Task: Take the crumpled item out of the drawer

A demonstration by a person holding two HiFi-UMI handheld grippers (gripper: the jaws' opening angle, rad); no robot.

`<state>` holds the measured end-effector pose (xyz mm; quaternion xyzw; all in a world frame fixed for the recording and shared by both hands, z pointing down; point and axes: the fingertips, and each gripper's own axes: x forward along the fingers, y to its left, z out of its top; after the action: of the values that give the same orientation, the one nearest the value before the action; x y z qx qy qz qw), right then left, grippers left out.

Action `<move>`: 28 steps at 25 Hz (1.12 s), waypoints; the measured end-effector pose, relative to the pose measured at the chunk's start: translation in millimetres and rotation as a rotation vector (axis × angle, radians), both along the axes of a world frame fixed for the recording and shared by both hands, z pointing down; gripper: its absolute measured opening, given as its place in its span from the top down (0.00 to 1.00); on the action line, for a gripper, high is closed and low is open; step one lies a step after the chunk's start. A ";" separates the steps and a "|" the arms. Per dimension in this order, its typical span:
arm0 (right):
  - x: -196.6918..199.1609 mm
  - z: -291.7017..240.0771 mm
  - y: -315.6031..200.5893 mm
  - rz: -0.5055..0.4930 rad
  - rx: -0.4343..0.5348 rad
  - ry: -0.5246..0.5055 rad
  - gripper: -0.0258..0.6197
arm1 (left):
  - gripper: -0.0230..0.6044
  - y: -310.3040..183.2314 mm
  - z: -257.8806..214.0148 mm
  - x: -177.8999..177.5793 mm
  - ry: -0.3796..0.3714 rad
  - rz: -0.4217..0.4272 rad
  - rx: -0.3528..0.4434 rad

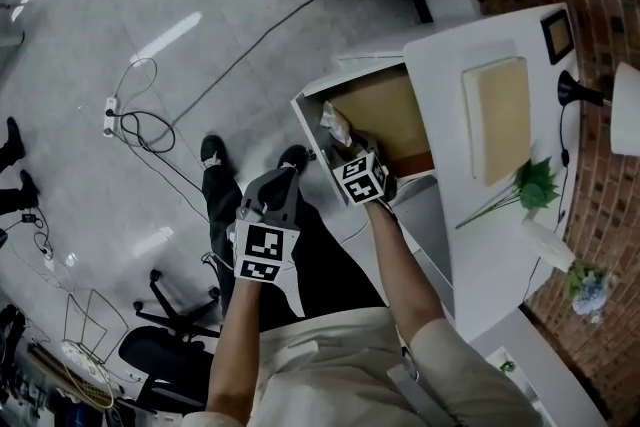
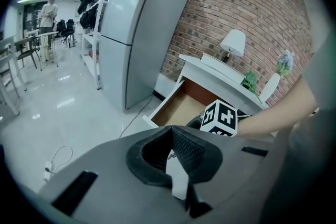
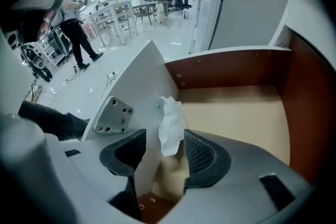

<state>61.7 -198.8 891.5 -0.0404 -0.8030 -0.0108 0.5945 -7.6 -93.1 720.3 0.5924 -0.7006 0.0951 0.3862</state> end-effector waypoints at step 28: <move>-9.8 39.2 -13.3 -0.071 0.076 0.030 0.75 | 0.94 9.8 29.6 -8.2 0.019 0.005 -0.030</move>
<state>51.9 -212.2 930.7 -0.0464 -0.7910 -0.0616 0.6069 -15.8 -83.3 749.9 0.5894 -0.6937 0.1009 0.4015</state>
